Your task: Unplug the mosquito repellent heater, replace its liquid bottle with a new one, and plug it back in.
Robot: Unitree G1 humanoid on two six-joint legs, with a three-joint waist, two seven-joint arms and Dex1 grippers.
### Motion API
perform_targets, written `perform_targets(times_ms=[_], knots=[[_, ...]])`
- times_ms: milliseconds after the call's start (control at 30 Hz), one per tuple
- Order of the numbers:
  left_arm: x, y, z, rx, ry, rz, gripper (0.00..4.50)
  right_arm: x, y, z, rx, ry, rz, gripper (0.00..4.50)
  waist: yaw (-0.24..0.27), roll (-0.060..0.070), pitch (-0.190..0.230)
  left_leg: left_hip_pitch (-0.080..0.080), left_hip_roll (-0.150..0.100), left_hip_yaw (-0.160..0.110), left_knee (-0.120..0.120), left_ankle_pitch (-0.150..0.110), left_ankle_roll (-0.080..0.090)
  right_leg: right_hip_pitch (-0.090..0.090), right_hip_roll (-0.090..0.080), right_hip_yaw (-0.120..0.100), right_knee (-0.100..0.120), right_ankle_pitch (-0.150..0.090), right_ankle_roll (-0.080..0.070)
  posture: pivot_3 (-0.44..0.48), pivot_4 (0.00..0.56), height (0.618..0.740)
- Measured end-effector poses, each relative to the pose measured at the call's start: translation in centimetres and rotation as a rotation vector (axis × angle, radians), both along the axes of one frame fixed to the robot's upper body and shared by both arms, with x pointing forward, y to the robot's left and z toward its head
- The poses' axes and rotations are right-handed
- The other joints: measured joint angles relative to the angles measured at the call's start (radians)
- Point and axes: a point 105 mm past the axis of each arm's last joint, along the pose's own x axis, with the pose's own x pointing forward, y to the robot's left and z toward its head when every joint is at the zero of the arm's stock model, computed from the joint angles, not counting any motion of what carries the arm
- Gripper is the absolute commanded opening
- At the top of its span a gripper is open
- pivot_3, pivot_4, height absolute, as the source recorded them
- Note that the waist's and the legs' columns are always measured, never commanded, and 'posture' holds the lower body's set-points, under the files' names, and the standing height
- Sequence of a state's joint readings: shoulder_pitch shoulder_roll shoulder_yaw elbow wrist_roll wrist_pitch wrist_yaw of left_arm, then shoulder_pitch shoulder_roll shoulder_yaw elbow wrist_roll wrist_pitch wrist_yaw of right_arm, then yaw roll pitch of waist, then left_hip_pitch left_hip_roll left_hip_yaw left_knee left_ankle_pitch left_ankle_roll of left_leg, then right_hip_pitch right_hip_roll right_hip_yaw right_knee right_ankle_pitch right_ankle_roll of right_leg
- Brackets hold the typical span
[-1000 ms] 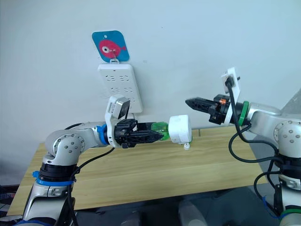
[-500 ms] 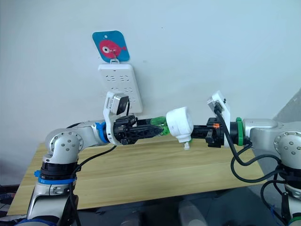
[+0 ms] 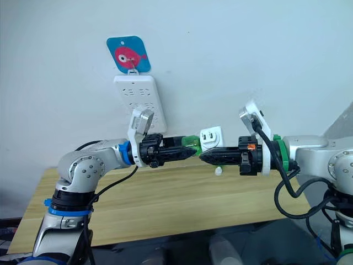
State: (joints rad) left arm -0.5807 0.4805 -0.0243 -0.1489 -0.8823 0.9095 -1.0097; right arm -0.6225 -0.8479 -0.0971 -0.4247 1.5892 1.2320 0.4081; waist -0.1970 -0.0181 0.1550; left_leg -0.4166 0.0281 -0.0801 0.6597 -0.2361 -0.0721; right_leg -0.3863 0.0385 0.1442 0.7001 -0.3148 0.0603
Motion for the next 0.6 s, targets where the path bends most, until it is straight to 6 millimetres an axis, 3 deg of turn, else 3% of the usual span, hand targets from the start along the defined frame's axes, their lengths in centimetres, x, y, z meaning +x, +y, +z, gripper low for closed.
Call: perform_targets(times_ms=[167,600], knots=[[-0.1,-0.1,-0.9,0.035,-0.027,-0.010,2.40,0.8,-0.1,0.8,0.031,-0.002,-0.045,0.00,0.000,0.000,0.000,0.000,0.000,0.000,0.000,0.000,0.000,0.000,0.000,0.000,0.000,0.000,0.000,-0.224,0.090,0.740],[-0.5,-0.1,-1.6,0.075,-0.062,-0.045,2.40,1.8,-0.4,0.3,0.012,0.013,-0.121,0.00,0.000,0.000,0.000,0.000,0.000,0.000,0.000,0.000,0.000,0.000,0.000,0.000,0.000,0.000,0.000,-0.226,0.092,0.740]])
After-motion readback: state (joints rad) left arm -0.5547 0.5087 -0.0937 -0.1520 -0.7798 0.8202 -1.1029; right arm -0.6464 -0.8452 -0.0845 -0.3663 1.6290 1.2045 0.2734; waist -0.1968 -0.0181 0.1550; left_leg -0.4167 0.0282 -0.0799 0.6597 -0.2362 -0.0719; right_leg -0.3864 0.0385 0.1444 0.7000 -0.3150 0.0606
